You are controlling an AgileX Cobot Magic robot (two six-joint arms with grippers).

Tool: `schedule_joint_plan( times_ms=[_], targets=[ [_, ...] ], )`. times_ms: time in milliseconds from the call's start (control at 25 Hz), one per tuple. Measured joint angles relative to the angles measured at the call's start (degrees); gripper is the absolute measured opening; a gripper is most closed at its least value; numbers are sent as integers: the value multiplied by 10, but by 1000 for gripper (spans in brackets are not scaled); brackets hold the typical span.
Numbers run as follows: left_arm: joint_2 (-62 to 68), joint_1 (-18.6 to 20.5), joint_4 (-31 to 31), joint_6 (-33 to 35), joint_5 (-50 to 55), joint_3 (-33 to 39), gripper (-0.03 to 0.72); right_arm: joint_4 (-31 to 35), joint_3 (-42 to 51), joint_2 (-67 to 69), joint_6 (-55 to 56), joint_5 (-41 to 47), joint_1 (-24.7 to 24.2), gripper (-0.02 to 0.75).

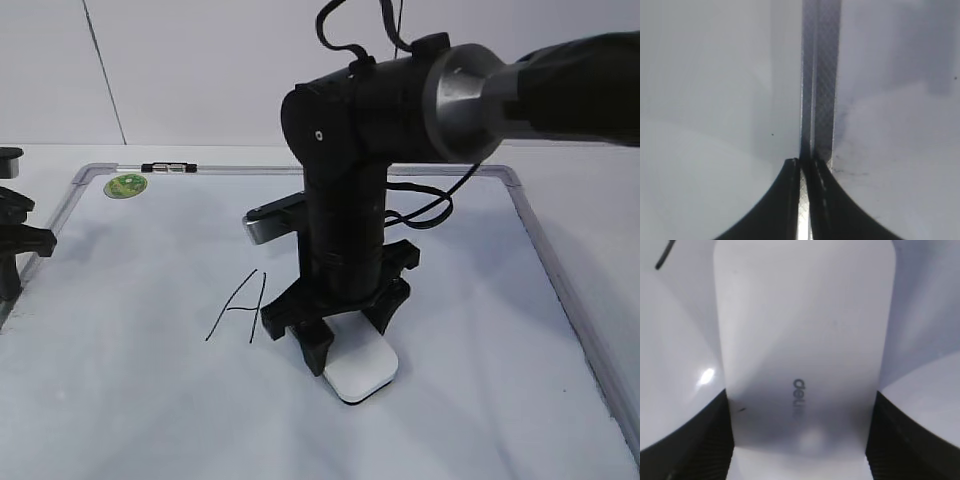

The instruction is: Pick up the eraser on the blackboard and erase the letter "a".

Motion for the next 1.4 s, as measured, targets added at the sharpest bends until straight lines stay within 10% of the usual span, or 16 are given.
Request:
schedule_joint_plan(
  times_ms=[1400],
  targets=[
    [0,0,0,0,-5,0,16,-53,0,-147,35,7,-79,549]
  ],
)
